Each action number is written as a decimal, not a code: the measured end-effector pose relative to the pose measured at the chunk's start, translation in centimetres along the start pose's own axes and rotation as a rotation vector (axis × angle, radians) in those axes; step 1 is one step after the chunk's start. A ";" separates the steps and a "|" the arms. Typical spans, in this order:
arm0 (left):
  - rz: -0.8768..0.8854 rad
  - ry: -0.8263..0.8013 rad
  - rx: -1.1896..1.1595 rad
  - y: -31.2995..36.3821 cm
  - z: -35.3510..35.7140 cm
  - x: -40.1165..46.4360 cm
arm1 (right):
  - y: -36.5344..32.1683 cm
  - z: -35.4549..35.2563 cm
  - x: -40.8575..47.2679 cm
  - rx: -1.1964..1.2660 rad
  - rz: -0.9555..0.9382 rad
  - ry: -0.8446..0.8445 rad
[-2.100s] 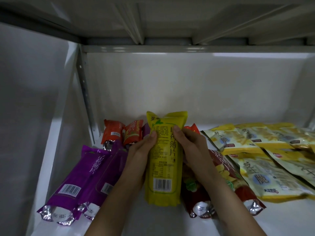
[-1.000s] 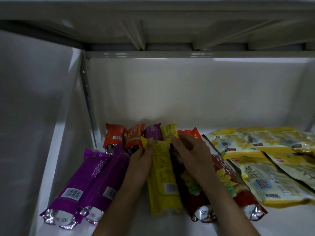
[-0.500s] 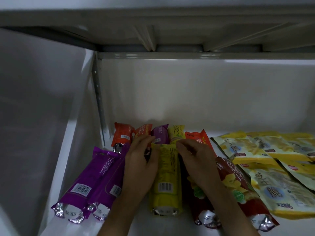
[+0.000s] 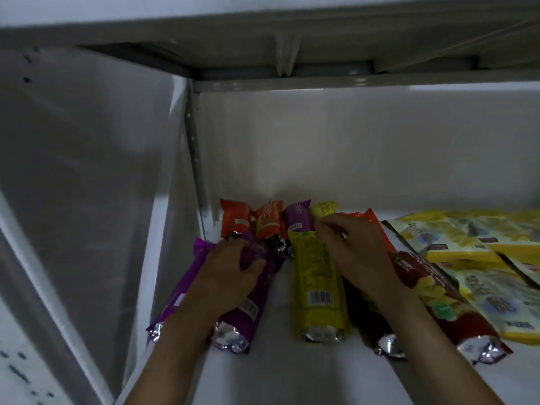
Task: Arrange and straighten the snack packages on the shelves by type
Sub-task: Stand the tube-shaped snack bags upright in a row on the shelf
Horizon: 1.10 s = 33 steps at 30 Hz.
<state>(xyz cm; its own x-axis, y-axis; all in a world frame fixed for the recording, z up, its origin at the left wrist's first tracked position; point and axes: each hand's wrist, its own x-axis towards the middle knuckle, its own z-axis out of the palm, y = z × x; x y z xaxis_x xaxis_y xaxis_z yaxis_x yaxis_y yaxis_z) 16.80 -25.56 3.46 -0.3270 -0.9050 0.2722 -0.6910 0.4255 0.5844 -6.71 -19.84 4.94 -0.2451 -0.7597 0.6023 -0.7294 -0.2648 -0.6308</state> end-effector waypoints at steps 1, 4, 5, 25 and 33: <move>-0.008 -0.023 -0.013 -0.2 0.0 0.3 | -0.7 0.5 0.0 -0.023 0.000 -0.008; 0.008 -0.063 -0.052 -0.9 0.4 1.4 | -2.5 2.4 -0.1 -0.129 -0.017 -0.035; 0.005 -0.085 -0.061 -1.0 0.5 1.7 | -2.7 3.2 -0.1 -0.167 -0.010 -0.036; 0.149 0.426 -0.446 0.5 -0.5 1.9 | -4.4 5.4 1.9 0.190 0.079 -0.004; 0.076 0.319 -0.953 3.2 0.0 4.0 | -4.0 6.0 2.8 0.792 0.249 0.029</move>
<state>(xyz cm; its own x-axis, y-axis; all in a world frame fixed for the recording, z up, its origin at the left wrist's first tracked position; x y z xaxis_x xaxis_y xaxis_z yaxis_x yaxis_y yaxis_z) 13.24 -27.83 6.40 -0.0643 -0.8936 0.4443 0.1737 0.4284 0.8867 -0.68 -24.44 6.18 -0.3638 -0.8386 0.4055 0.0114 -0.4393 -0.8983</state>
